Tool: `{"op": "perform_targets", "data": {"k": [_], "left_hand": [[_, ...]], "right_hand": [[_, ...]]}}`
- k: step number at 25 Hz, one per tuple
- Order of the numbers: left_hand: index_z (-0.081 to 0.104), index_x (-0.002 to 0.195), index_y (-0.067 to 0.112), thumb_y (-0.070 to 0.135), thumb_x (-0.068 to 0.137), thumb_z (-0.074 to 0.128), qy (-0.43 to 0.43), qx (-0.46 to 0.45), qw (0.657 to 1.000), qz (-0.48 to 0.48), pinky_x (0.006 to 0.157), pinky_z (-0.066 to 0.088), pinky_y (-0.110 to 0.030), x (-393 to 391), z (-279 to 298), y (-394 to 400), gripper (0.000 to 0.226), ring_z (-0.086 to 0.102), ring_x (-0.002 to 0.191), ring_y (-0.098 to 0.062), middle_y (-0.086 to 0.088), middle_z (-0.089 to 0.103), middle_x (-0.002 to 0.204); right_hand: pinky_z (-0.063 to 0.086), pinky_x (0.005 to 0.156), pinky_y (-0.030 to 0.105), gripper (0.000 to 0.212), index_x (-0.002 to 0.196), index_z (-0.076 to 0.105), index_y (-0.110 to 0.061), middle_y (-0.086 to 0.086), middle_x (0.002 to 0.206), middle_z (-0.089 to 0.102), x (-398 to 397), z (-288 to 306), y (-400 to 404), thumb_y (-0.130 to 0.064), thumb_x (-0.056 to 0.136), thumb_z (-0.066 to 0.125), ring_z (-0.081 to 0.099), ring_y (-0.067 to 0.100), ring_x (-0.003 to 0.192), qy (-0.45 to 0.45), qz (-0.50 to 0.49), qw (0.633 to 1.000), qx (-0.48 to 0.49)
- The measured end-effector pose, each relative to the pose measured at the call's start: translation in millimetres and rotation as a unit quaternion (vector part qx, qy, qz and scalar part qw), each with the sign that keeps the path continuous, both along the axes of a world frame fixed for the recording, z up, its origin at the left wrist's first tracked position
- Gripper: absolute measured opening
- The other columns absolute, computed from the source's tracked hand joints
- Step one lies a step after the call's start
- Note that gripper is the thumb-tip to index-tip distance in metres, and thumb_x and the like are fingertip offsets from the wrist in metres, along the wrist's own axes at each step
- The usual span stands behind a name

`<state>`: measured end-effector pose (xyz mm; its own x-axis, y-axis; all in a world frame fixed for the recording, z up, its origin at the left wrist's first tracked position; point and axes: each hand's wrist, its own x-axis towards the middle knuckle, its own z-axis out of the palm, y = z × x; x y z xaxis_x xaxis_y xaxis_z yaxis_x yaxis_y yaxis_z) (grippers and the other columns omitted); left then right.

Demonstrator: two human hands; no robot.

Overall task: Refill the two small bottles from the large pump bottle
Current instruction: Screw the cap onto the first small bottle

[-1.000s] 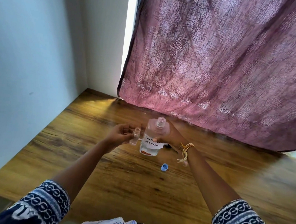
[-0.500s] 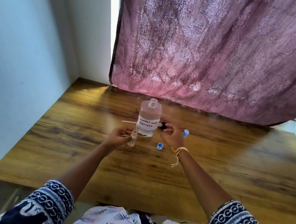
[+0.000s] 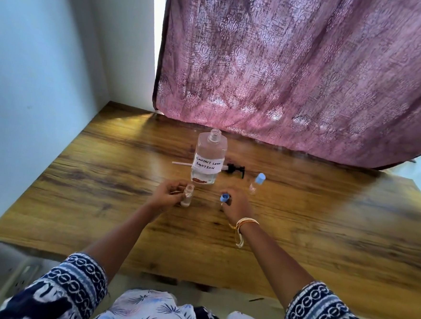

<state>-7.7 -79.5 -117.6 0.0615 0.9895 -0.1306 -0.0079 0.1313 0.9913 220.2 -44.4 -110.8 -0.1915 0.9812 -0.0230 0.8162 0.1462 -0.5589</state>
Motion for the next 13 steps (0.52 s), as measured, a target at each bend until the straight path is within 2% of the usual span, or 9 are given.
{"op": "perform_targets", "data": {"k": [2,5,7,9,11,13], "left_hand": [[0.07,0.097,0.024,-0.004,0.082,0.067,0.006,-0.005,1.0,0.005,0.07,0.054,-0.02,-0.5,-2.5,-1.2,0.032,0.067,0.08,-0.009,0.002,0.073,0.087],[0.07,0.101,0.018,-0.006,0.082,0.066,0.008,-0.007,1.0,0.01,0.071,0.054,-0.022,-1.8,-7.4,-2.2,0.031,0.067,0.082,-0.011,-0.006,0.072,0.092],[0.068,0.108,0.011,-0.007,0.083,0.065,0.009,-0.015,1.0,0.013,0.076,0.056,-0.026,-2.7,-9.8,-2.3,0.03,0.066,0.087,-0.017,-0.012,0.07,0.097],[0.066,0.111,0.007,-0.006,0.083,0.066,0.013,-0.019,1.0,0.013,0.08,0.056,-0.029,-2.3,-11.5,-2.3,0.031,0.065,0.092,-0.021,-0.014,0.07,0.102],[0.065,0.112,0.005,-0.007,0.082,0.065,0.013,-0.01,1.0,0.014,0.079,0.055,-0.027,-1.1,-12.6,-2.7,0.032,0.063,0.095,-0.023,-0.017,0.069,0.105],[0.064,0.113,0.002,-0.009,0.082,0.065,0.012,-0.004,1.0,0.017,0.081,0.054,-0.025,-1.0,-12.6,-3.0,0.033,0.062,0.097,-0.023,-0.019,0.068,0.108]], "right_hand": [[0.045,0.076,0.026,0.02,0.096,0.069,-0.014,0.003,0.098,0.065,-1.3,1.4,-0.2,-0.003,0.079,0.065,0.061,0.02,0.09,0.024,-0.023,0.999,-0.003],[0.051,0.065,0.031,0.012,0.084,0.067,-0.019,-0.006,0.07,0.062,-10.3,8.0,-6.5,-0.01,0.078,0.071,0.059,0.012,0.067,0.136,-0.094,0.985,-0.055],[0.057,0.069,0.036,0.014,0.082,0.069,-0.02,0.0,0.073,0.066,-19.8,15.5,-10.4,-0.008,0.084,0.064,0.062,0.013,0.066,0.256,-0.122,0.949,-0.139],[0.058,0.067,0.027,0.02,0.086,0.071,-0.016,0.006,0.083,0.067,-31.5,26.4,-16.6,-0.002,0.089,0.057,0.064,0.015,0.07,0.318,-0.1,0.92,-0.205],[0.056,0.065,0.018,0.018,0.097,0.072,-0.013,0.003,0.083,0.065,-41.2,31.6,-19.9,-0.002,0.085,0.064,0.062,0.012,0.071,0.269,-0.047,0.948,-0.166],[0.053,0.066,0.012,0.028,0.101,0.07,-0.013,0.001,0.087,0.067,-48.9,37.6,-23.8,-0.005,0.075,0.075,0.061,0.008,0.074,0.192,0.004,0.978,-0.081]]}}
